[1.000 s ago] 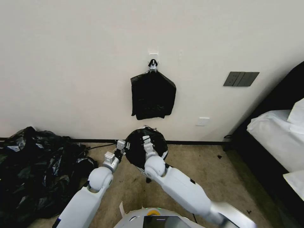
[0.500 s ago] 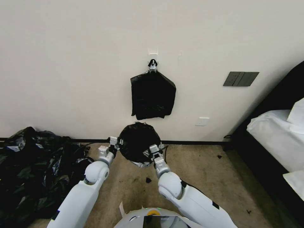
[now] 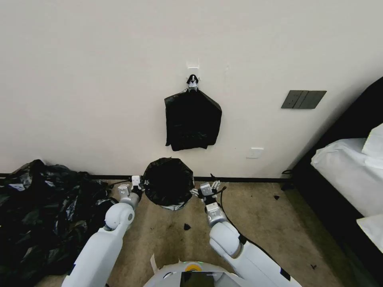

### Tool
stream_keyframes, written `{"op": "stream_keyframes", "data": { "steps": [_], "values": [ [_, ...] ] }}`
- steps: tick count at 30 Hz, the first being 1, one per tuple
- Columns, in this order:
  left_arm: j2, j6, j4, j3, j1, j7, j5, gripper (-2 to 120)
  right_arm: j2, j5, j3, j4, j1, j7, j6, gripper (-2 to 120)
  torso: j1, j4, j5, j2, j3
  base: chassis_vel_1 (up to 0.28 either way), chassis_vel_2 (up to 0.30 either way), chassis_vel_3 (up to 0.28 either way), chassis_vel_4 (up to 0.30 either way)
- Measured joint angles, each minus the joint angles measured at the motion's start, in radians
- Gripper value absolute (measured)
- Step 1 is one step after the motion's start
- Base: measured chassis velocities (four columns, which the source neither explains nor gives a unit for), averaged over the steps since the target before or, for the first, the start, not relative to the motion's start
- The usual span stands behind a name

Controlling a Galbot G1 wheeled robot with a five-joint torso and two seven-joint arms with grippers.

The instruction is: Place a trash bag onto the trash bin.

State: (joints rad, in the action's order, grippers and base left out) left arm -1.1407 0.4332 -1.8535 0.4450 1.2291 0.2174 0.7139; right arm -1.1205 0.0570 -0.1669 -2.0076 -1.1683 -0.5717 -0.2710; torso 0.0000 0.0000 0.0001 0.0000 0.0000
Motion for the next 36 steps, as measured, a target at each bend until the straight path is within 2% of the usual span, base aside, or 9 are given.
{"op": "stream_keyframes", "data": {
  "steps": [2,3,7,8,11,19,26,35,36],
  "values": [
    [-0.016,0.062,0.000,-0.002,-0.002,0.058,0.074,1,-0.010,-0.045,0.037,0.021,-0.015,0.012,0.094,100,0.000,-0.0001,0.0000,0.000,0.000,0.000,0.000,0.000,0.000],
    [-0.016,0.062,0.000,-0.002,-0.002,0.058,0.074,1,-0.010,-0.045,0.037,0.021,-0.015,0.012,0.094,100,0.000,-0.0001,0.0000,0.000,0.000,0.000,0.000,0.000,0.000],
    [-0.066,0.197,-0.024,-0.020,-0.003,0.188,0.236,1,-0.064,-0.195,0.111,0.050,-0.035,0.092,0.377,100,0.000,-0.0002,0.0000,0.000,0.000,0.000,0.000,0.000,0.000],
    [-0.066,0.197,-0.024,-0.020,-0.003,0.188,0.236,1,-0.064,-0.195,0.111,0.050,-0.035,0.092,0.377,100,0.000,-0.0002,0.0000,0.000,0.000,0.000,0.000,0.000,0.000],
    [-0.104,0.231,-0.020,-0.050,-0.003,0.241,0.264,1,-0.102,-0.289,0.132,0.043,-0.050,0.129,0.491,100,0.000,0.0000,0.0000,0.000,0.000,0.000,0.000,0.000,0.000],
    [-0.183,0.239,0.006,-0.103,-0.011,0.247,0.160,1,-0.165,-0.337,0.148,0.041,-0.086,0.140,0.497,100,0.000,0.0002,0.0001,0.000,0.000,0.000,0.000,0.000,0.000],
    [-0.207,0.225,-0.008,-0.120,-0.015,0.219,0.131,24,-0.192,-0.333,0.170,0.025,-0.111,0.140,0.460,100,0.000,-0.0001,-0.0003,0.000,0.000,0.000,0.000,0.000,0.000],
    [-0.163,0.189,-0.102,-0.088,0.006,0.186,0.109,56,-0.190,-0.327,0.191,0.016,-0.121,0.136,0.453,100,0.000,0.0000,-0.0002,0.000,0.000,0.000,0.000,0.000,0.000],
    [-0.146,0.181,-0.131,-0.080,0.020,0.178,0.102,61,-0.191,-0.325,0.195,0.016,-0.123,0.135,0.454,100,0.000,0.0000,-0.0002,0.000,0.000,0.000,0.000,0.000,0.000]
  ]
}}
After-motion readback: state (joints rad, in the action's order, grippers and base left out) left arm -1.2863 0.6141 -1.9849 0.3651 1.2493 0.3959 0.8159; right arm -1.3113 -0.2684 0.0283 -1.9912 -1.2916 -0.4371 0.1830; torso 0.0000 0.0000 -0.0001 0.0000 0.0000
